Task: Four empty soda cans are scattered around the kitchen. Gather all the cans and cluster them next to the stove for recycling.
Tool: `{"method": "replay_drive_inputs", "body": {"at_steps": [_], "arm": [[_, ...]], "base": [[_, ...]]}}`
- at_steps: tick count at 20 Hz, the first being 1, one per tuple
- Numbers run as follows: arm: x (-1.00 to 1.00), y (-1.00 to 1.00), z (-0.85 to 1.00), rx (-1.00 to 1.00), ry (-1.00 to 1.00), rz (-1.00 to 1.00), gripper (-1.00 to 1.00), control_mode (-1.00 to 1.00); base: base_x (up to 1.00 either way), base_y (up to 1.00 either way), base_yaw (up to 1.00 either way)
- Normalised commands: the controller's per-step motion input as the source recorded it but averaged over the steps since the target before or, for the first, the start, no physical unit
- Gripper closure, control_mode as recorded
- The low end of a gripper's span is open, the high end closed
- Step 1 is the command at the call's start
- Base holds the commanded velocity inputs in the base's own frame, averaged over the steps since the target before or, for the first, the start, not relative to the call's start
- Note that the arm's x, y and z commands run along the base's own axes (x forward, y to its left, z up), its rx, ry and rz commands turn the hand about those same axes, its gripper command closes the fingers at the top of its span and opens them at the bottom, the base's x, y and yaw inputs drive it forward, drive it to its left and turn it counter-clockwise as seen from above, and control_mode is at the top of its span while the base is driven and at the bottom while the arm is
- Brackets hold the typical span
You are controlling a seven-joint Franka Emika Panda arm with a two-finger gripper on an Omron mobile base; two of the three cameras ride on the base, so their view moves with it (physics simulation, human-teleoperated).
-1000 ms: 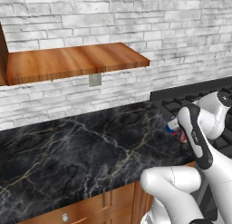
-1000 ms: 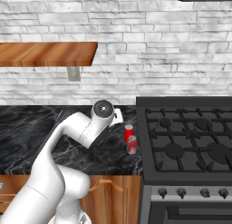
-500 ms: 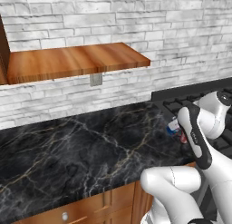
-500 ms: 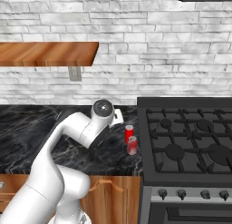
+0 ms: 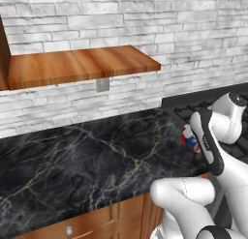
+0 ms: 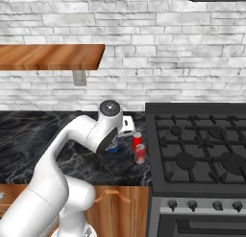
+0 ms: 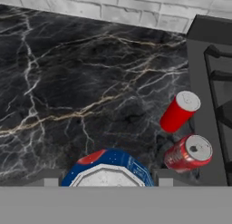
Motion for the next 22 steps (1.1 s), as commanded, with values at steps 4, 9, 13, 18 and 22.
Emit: {"method": "replay_drive_inputs", "body": {"at_steps": [4,9,13,18,22], "arm": [[0.36,0.06,-0.13,-0.03,0.02,-0.01,1.0,-1.0],[0.74,-0.01,-0.27,-0.02,0.14,-0.02,1.0,-1.0],[0.66,-0.24,-0.27,0.0,0.29,-0.02,1.0,-1.0],[0.51,-0.28,-0.25,0.0,0.24,0.0,1.0,-1.0],[0.03,-0.03,-0.03,0.0,0.02,0.0,1.0,-1.0]], "base": [[0.0,0.0,0.0],[0.0,0.0,0.0],[0.0,0.0,0.0],[0.0,0.0,0.0],[0.0,0.0,0.0]]}}
